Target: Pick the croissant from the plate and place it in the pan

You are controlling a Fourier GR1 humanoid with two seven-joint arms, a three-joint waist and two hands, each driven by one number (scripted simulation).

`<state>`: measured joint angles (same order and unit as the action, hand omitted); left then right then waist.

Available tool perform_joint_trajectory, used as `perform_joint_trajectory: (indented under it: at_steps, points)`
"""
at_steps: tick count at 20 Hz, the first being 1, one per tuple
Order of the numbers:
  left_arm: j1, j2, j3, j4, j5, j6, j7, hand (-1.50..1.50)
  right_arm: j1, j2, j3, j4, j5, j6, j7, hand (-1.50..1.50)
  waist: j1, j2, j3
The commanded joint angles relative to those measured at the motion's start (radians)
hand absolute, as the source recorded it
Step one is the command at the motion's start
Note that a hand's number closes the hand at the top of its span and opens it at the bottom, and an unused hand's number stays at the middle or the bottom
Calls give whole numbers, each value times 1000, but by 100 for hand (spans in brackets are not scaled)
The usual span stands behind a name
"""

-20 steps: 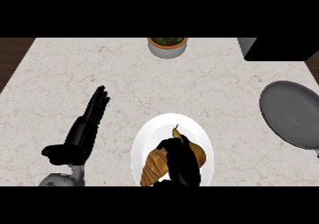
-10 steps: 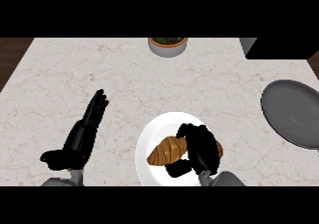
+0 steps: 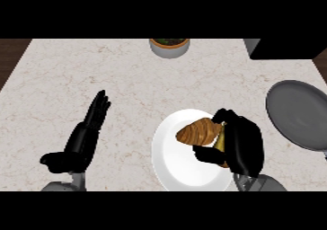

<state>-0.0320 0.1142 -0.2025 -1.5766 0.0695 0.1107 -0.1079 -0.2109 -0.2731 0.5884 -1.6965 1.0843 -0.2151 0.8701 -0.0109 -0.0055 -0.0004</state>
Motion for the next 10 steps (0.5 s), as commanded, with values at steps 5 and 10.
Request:
perform_joint_trajectory:
  at_steps: [5, 10]
  points:
    - [-13, -4, 14, 18, 2, -22, -3, 0, 29, 5, -174, -130, -7, -106, 13, 150, 8, 5, 1]
    - [4, -19, 10, 21, -15, -19, -23, 0, 126, 6, -266, -155, -54, -188, -25, 150, 8, 5, 1]
